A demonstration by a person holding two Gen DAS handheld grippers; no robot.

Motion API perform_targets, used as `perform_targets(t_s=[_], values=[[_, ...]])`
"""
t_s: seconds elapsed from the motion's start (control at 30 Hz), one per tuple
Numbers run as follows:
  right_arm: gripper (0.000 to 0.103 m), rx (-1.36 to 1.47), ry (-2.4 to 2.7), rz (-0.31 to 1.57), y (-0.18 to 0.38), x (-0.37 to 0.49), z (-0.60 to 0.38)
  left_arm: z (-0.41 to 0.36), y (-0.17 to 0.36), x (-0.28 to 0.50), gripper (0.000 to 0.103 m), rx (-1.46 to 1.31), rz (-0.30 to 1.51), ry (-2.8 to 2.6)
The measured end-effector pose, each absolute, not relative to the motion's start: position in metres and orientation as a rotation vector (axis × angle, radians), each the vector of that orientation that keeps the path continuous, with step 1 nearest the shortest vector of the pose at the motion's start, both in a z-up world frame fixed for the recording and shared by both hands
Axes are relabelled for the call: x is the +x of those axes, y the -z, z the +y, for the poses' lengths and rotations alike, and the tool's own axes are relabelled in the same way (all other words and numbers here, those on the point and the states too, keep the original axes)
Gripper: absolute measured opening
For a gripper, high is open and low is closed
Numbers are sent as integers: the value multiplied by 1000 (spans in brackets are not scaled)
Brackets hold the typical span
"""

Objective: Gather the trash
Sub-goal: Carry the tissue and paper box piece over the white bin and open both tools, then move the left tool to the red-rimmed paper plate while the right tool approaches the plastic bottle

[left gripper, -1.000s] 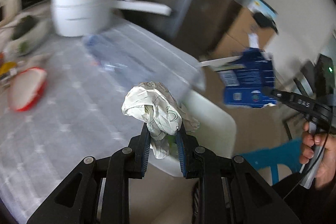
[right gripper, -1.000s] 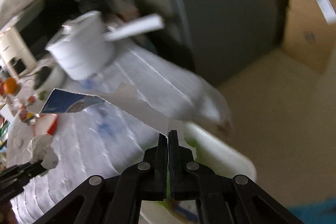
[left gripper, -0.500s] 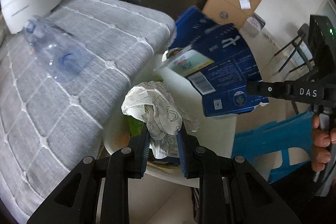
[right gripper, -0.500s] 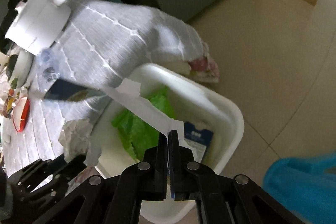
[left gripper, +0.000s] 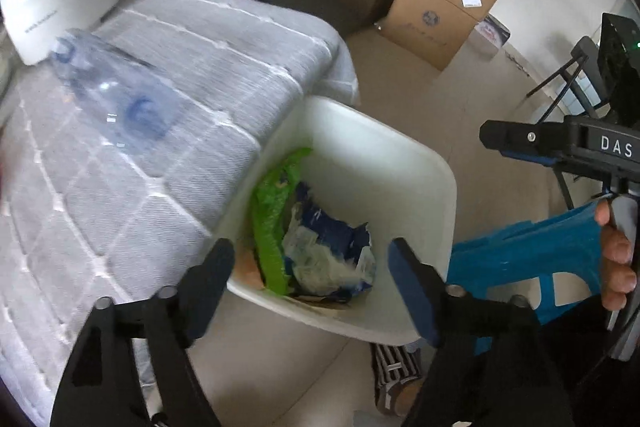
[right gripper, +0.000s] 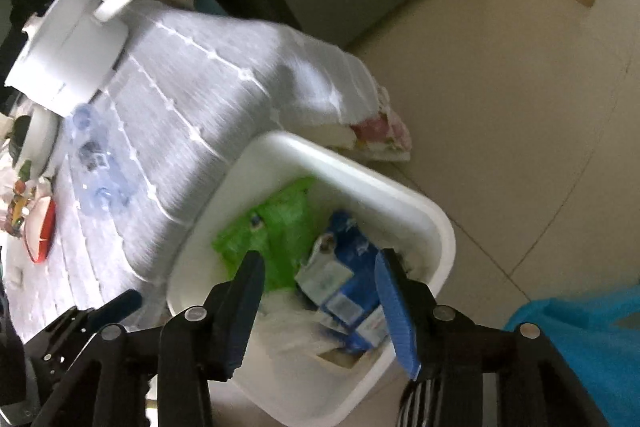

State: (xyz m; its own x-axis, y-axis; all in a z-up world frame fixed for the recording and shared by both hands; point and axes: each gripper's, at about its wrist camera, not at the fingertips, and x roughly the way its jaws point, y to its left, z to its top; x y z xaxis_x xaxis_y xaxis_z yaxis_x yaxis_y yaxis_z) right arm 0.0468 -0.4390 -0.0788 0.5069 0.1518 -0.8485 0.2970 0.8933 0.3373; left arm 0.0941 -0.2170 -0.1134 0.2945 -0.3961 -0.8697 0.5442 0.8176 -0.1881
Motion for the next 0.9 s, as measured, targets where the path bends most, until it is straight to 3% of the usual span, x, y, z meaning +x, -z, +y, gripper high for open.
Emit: perform_targets(t_s=[0.27, 0.53, 0.9], values=[[79, 344, 96, 980, 60, 53, -412, -173, 95, 92, 99, 113, 1066, 573], [87, 208, 54, 893, 39, 60, -375, -124, 77, 97, 103, 44, 1021, 491], [91, 168, 2, 884, 35, 73, -346, -57, 65, 116, 103, 8, 963, 308]])
